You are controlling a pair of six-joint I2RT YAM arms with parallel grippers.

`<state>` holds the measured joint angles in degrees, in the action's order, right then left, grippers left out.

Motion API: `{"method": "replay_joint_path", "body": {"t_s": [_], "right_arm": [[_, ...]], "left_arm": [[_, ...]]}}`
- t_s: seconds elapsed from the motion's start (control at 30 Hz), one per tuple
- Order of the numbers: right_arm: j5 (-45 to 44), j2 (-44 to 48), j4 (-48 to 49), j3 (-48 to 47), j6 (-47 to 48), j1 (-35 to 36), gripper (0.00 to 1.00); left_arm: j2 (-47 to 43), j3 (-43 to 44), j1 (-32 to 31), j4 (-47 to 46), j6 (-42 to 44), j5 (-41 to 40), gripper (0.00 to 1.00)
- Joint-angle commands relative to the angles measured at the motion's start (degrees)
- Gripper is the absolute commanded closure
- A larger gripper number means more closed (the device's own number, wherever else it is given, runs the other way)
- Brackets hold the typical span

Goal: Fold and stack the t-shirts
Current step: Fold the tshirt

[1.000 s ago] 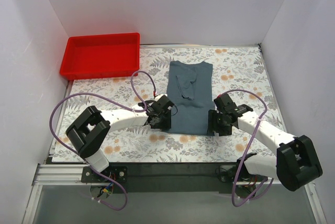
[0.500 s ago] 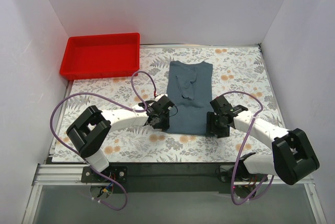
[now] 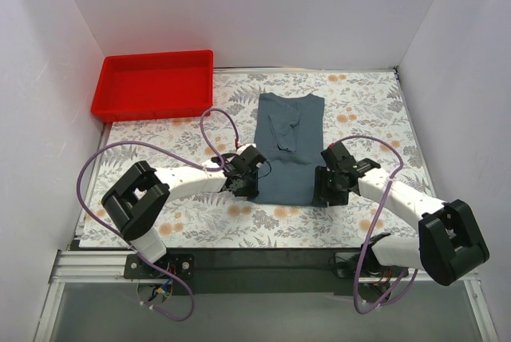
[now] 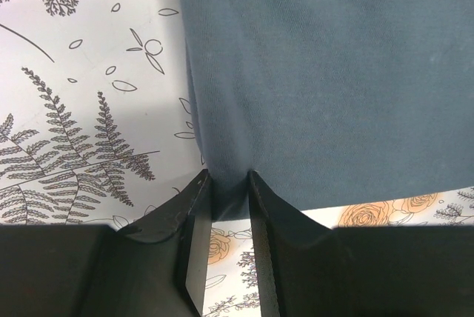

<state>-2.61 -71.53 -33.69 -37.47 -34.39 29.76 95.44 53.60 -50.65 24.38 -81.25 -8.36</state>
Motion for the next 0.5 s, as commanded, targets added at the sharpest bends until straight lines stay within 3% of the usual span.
{"method": "replay_joint_path", "body": {"t_s": [0.0, 0.47], "right_arm": [[-0.5, 3.8, 0.0, -3.1, -0.9, 0.3, 0.47], [-3.5, -0.8, 0.7, -0.1, -0.5, 0.2, 0.49]], "left_arm": [[3.3, -2.6, -0.5, 3.3, 0.3, 1.2, 0.75], [3.4, -2.2, -0.5, 4.0, 0.7, 1.5, 0.76]]}}
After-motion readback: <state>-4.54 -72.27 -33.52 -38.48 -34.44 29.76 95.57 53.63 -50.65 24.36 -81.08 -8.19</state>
